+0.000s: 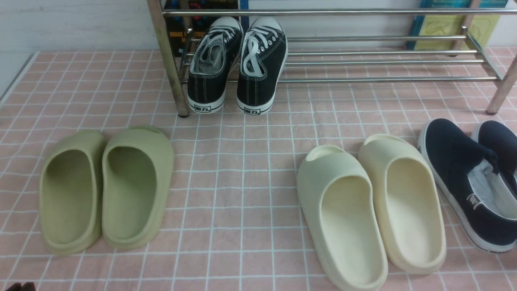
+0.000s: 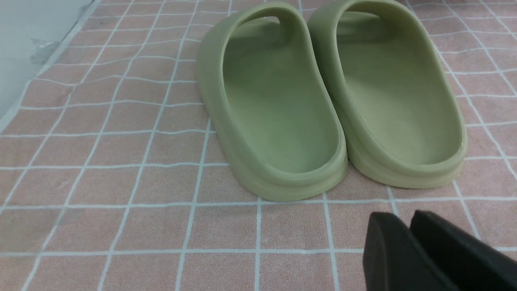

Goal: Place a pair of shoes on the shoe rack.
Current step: Use the right arm to grab the shoe closest to it

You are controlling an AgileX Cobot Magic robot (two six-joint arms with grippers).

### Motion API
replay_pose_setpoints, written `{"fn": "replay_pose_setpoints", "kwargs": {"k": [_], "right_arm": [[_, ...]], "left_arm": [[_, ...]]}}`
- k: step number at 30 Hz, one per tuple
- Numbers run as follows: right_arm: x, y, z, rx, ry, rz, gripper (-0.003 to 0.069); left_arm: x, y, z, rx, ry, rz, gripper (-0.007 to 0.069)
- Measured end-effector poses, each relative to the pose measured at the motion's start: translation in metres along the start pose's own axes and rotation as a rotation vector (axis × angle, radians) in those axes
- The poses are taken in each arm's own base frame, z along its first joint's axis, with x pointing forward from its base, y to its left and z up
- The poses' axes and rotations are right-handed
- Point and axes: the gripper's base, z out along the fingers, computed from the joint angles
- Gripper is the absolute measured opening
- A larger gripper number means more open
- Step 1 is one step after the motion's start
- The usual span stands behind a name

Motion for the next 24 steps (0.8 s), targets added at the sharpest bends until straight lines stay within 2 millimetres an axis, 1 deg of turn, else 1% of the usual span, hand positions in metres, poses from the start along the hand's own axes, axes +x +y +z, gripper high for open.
{"fn": "replay_pose_setpoints", "kwargs": {"k": [24], "right_arm": [[0.0,0.0,0.0,0.0,0.0,0.0,0.024]], "left_arm": [[0.0,0.0004,0.0,-0.004,0.0,0.011,0.0127]]}}
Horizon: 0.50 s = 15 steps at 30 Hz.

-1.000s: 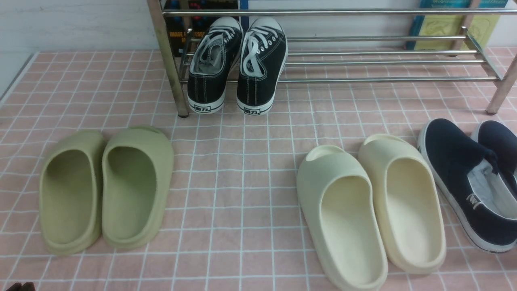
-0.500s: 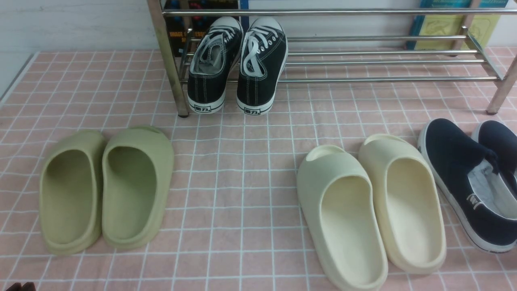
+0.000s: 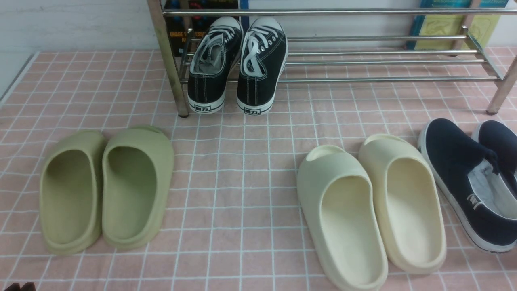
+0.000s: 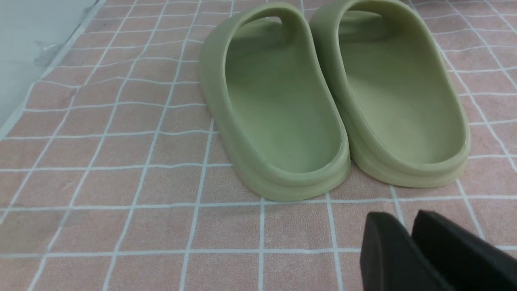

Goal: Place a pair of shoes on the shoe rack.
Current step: Use the right arm to grab the shoe closest to it

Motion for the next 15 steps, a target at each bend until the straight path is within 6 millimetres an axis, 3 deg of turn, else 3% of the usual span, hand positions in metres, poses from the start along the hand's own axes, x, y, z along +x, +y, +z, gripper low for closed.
{"fn": "replay_pose_setpoints", "kwargs": {"k": [9,13,15], "right_arm": [[0.0,0.002,0.0,-0.021,0.003,0.057,0.024],[0.0,0.007,0.0,-0.079,0.005,0.215,0.024],[-0.001,0.014,-0.001,-0.152,0.02,0.448,0.024]], "left_arm": [[0.0,0.0,0.0,0.0,0.001,0.0,0.0132],[0.0,0.0,0.0,0.0,0.001,0.0,0.0137],[0.0,0.0,0.0,0.0,0.001,0.0,0.0139]]}}
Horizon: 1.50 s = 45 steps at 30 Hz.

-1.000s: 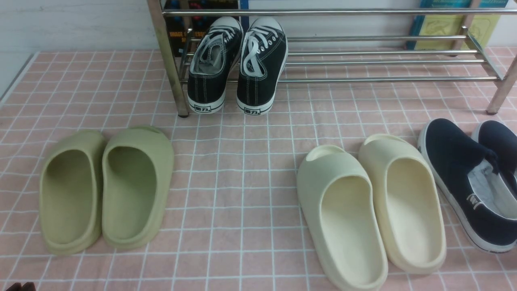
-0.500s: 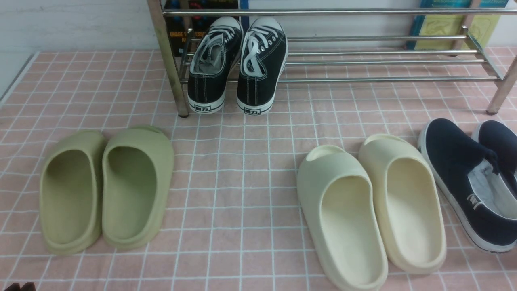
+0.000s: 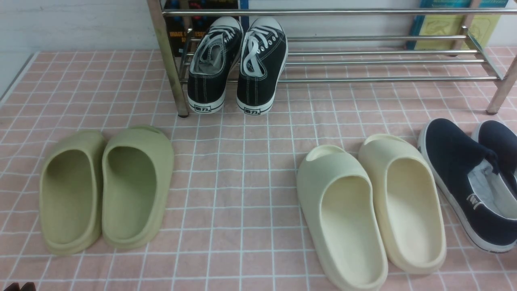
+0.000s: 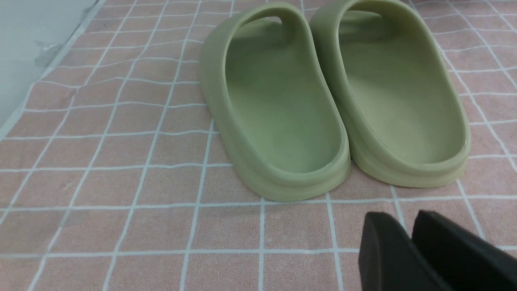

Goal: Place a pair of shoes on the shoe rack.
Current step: Use the right arm to grab the shoe closest to it

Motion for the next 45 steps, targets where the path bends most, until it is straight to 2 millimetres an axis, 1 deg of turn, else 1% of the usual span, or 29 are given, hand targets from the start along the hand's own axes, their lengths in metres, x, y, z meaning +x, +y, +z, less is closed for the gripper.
{"fn": "replay_pose_setpoints", "kwargs": {"k": [2,4,6,8,12,16,18,19,20,21,23,24,25,26,27,28,29,30,31,32,36,37,38,39,40,42,43,44,45], "right_arm": [[0.002,0.006,0.0,-0.068,0.025,0.238,0.024],[0.002,0.008,0.0,-0.095,0.031,0.32,0.024],[0.0,0.013,-0.001,-0.147,0.024,0.474,0.024],[-0.004,0.013,-0.001,-0.157,-0.01,0.508,0.024],[-0.009,0.011,-0.001,-0.152,-0.075,0.476,0.024],[-0.014,0.013,-0.003,-0.152,-0.111,0.353,0.0235],[-0.023,0.02,-0.007,-0.17,-0.122,0.262,0.0202],[-0.024,0.021,-0.008,-0.173,-0.123,0.25,0.0197],[-0.038,0.032,-0.014,-0.182,-0.124,0.141,0.0148],[-0.047,0.039,-0.016,-0.181,-0.102,0.069,0.0093],[-0.069,0.055,-0.02,-0.171,-0.048,-0.067,0.0013],[-0.083,0.064,-0.018,-0.144,0.032,-0.151,-0.0013],[-0.092,0.07,-0.019,-0.13,0.075,-0.211,-0.0016],[-0.105,0.077,-0.015,-0.094,0.17,-0.286,-0.0018],[-0.114,0.08,-0.012,-0.066,0.237,-0.333,-0.0018],[-0.124,0.083,-0.007,-0.027,0.325,-0.385,-0.0018],[-0.126,0.083,-0.002,-0.015,0.358,-0.392,-0.0018],[-0.137,0.085,0.007,0.043,0.493,-0.448,-0.0019],[-0.145,0.087,0.012,0.065,0.544,-0.472,-0.0019],[-0.15,0.087,0.026,0.095,0.634,-0.493,-0.0019],[-0.157,0.09,0.066,0.126,0.776,-0.529,-0.0013],[-0.156,0.09,0.069,0.128,0.787,-0.531,-0.0012],[-0.152,0.09,0.088,0.133,0.849,-0.548,0.0],[-0.148,0.09,0.103,0.136,0.894,-0.556,0.0021],[-0.147,0.09,0.108,0.138,0.909,-0.556,0.003],[-0.138,0.087,0.138,0.149,0.99,-0.558,0.0099],[-0.134,0.086,0.15,0.156,1.017,-0.558,0.015],[-0.134,0.086,0.153,0.157,1.017,-0.561,0.0159],[-0.128,0.081,0.172,0.172,1.048,-0.568,0.0234]], "left_arm": [[0.0,0.0,0.0,0.0,0.0,0.0,0.0141],[0.0,0.0,0.0,0.0,0.0,0.0,0.0142],[0.0,0.0,0.0,0.0,0.0,0.001,0.0145],[0.0,0.0,0.0,0.0,0.0,0.001,0.0146],[0.0,0.0,0.0,0.0,0.0,0.001,0.0148],[0.0,0.0,0.0,0.0,0.0,0.001,0.0153],[0.0,0.0,0.0,0.0,0.0,0.001,0.0157],[0.0,0.0,0.0,0.0,0.0,0.001,0.0158],[0.0,0.0,0.0,0.0,0.0,0.001,0.016],[0.0,0.0,0.0,0.0,0.0,0.001,0.016],[0.0,0.0,0.0,0.0,0.0,0.001,0.0162],[0.0,0.0,0.0,0.0,0.0,0.001,0.0163],[0.0,0.0,0.0,0.0,0.0,0.001,0.0164],[0.0,0.0,0.0,0.0,0.0,0.001,0.0165],[0.0,0.0,0.0,0.0,0.0,0.001,0.0167],[0.0,0.0,0.0,0.0,0.0,0.001,0.0167],[0.0,0.0,0.0,0.0,0.0,0.001,0.0167],[0.0,0.0,0.0,0.0,0.0,0.001,0.0168],[0.0,0.0,0.0,0.0,0.0,0.001,0.0169],[0.0,0.0,0.0,0.0,0.0,0.001,0.0171],[0.0,0.0,0.0,-0.001,0.001,0.004,0.0176],[0.0,0.0,0.0,-0.001,0.001,0.004,0.0176],[0.0,0.0,0.0,-0.001,0.001,0.004,0.0178],[0.0,0.0,0.0,-0.001,0.001,0.004,0.0179],[0.0,0.0,0.0,-0.001,0.001,0.004,0.0179],[0.0,0.0,0.0,-0.001,0.001,0.004,0.0181],[0.0,0.0,0.0,-0.001,0.001,0.004,0.0181],[0.0,0.0,0.0,-0.001,0.001,0.004,0.0181],[0.0,0.0,0.0,-0.001,0.001,0.004,0.0181]]}}
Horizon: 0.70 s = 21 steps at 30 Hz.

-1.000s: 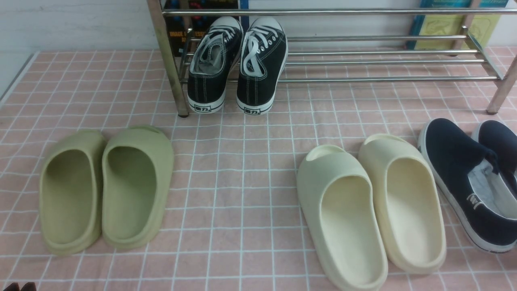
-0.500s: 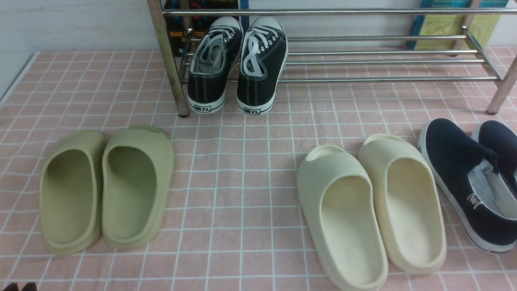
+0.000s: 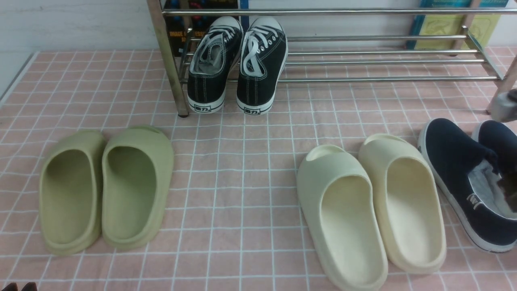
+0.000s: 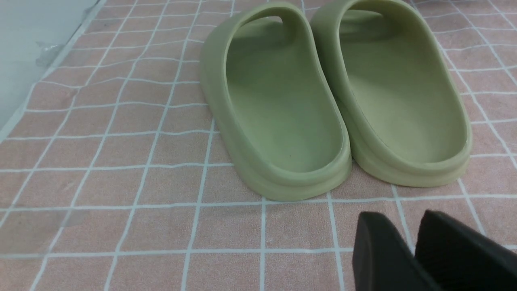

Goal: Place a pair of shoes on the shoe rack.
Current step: Use the right arm to grab the shoe closest to it

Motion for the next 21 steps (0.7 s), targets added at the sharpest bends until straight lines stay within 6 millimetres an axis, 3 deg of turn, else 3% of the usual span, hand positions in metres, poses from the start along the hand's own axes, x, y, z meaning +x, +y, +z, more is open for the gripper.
{"fn": "replay_pose_setpoints", "kwargs": {"k": [5,6,8,13,15,17,19,21], "right_arm": [[-0.027,-0.009,0.052,0.026,0.088,-0.014,0.0425],[-0.027,-0.01,0.055,0.027,0.093,-0.015,0.0428],[-0.032,-0.012,0.081,0.023,0.141,-0.014,0.044],[-0.034,-0.014,0.106,0.021,0.18,-0.013,0.0302],[-0.036,-0.014,0.106,0.02,0.166,-0.011,0.0101],[-0.038,-0.013,0.1,0.019,0.156,-0.004,0.0023],[-0.04,-0.012,0.092,0.019,0.154,-0.005,0.002],[-0.045,-0.009,0.069,0.018,0.149,-0.013,0.002]], "left_arm": [[0.0,0.0,0.0,-0.001,0.0,0.003,0.0184],[0.0,0.0,0.0,-0.002,0.0,0.004,0.0185],[0.0,0.001,0.0,-0.01,0.001,0.025,0.0188],[0.0,0.002,0.0,-0.023,0.001,0.06,0.0192],[0.0,0.002,0.0,-0.026,0.001,0.069,0.0195],[0.0,0.002,0.0,-0.027,0.001,0.071,0.0197],[0.0,0.003,0.0,-0.028,0.001,0.072,0.0197],[0.0,0.003,0.0,-0.028,0.001,0.073,0.0197]]}}
